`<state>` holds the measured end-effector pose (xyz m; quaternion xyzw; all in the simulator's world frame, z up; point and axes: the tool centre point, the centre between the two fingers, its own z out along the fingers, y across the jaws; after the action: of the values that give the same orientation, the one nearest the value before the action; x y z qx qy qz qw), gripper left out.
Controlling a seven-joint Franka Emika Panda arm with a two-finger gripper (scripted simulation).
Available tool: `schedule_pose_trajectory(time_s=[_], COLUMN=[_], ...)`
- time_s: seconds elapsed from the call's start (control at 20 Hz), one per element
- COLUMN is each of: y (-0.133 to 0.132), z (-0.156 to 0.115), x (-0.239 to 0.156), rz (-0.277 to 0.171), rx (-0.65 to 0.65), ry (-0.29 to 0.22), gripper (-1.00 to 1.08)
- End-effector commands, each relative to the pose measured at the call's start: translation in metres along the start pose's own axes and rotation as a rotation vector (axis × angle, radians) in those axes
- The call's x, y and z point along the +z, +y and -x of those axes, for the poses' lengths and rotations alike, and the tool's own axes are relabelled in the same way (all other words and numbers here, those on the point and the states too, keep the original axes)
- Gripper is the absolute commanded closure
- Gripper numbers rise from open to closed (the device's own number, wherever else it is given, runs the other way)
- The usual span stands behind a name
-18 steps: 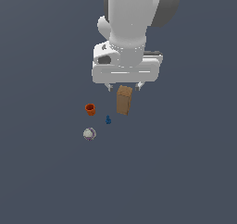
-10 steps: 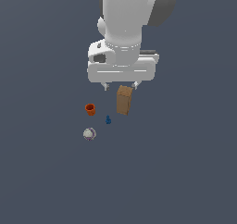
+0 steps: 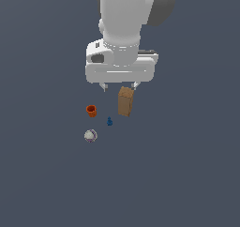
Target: Pick up a designated object from a clutter of objects.
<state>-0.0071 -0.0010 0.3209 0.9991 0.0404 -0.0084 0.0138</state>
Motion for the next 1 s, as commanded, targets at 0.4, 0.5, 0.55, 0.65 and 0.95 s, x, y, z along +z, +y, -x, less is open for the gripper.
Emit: schedule_pose_trajectory(time_s=[0.4, 0.5, 0.55, 0.65, 0.95], y=[-0.006, -0.008, -0.009, -0.011, -0.018], z=[0.011, 0.015, 0.017, 0.021, 0.037], x=[0.014, 0.019, 0.021, 0.027, 0.045], rz=[-0.002, -0.003, -0.003, -0.004, -0.006], rx=[-0.123, -0.164, -0.186, -0.234, -0.394], ry=[0.002, 0.003, 0.003, 0.004, 0.008], gripper=[-0.92, -0.92, -0.92, -0.92, -0.92])
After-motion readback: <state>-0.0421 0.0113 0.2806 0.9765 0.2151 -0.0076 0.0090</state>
